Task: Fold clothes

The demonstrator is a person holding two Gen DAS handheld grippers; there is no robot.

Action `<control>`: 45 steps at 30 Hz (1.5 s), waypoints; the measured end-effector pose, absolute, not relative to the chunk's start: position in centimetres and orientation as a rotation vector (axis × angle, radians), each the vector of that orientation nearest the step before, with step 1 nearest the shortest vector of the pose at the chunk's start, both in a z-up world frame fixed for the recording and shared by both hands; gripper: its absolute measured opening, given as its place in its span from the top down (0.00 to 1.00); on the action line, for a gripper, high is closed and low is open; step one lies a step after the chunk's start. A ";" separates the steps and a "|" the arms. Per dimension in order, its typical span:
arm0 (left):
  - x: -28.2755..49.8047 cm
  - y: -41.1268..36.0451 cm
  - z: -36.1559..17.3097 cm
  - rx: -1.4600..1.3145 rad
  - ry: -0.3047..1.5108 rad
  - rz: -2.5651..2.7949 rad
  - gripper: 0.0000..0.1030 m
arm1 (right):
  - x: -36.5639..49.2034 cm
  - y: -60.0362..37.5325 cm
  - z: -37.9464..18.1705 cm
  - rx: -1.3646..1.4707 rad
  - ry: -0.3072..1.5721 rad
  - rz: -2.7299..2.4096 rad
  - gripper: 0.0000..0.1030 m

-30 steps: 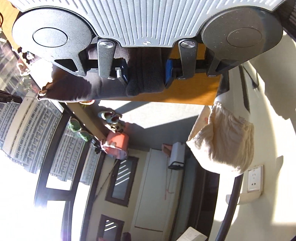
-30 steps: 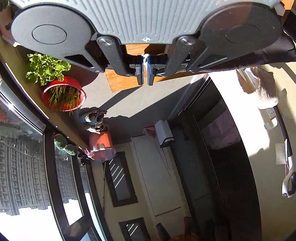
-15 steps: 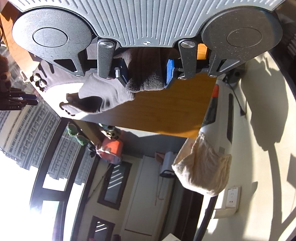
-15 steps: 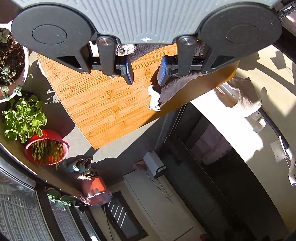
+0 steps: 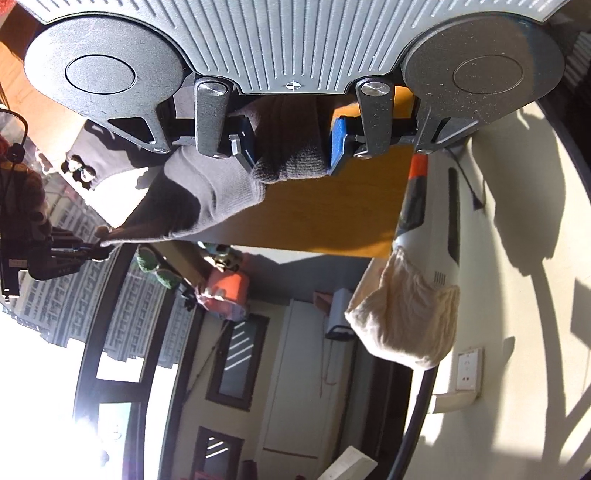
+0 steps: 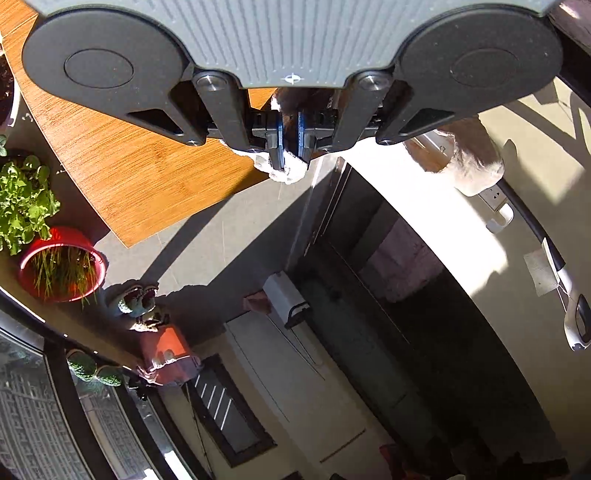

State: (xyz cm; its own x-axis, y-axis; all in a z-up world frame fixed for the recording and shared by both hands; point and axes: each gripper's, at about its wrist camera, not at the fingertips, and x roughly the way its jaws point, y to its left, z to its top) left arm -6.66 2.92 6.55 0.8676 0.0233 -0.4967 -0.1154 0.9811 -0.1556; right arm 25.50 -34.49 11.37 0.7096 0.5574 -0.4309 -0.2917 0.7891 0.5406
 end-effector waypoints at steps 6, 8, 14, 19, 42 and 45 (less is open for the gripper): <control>-11.9 0.1 5.5 -0.182 0.565 -0.008 0.53 | 20.9 -39.9 8.2 0.309 0.694 0.357 0.91; -12.9 -0.7 5.5 -0.173 0.584 -0.035 0.52 | 20.2 -40.3 7.2 0.280 0.692 0.327 0.91; -14.3 -2.5 7.7 -0.166 0.517 -0.108 0.15 | 19.0 -40.0 7.1 0.224 0.634 0.338 0.90; -10.8 -2.9 5.8 -0.272 0.574 -0.138 0.08 | 19.0 -39.4 6.7 0.190 0.640 0.316 0.90; 0.5 -7.6 5.8 -0.161 0.604 -0.186 0.00 | 12.4 -38.5 7.9 0.269 0.533 0.513 0.54; 2.6 -11.5 3.9 -0.128 0.639 -0.217 0.00 | 13.2 -36.5 7.3 0.296 0.562 0.572 0.54</control>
State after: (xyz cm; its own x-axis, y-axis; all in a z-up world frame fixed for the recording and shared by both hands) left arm 2.63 -11.53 3.86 0.7813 -0.2396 -0.5763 0.1610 0.9695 -0.1848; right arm 13.21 -36.52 7.31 0.6975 0.5833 -0.4161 -0.4270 0.8048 0.4123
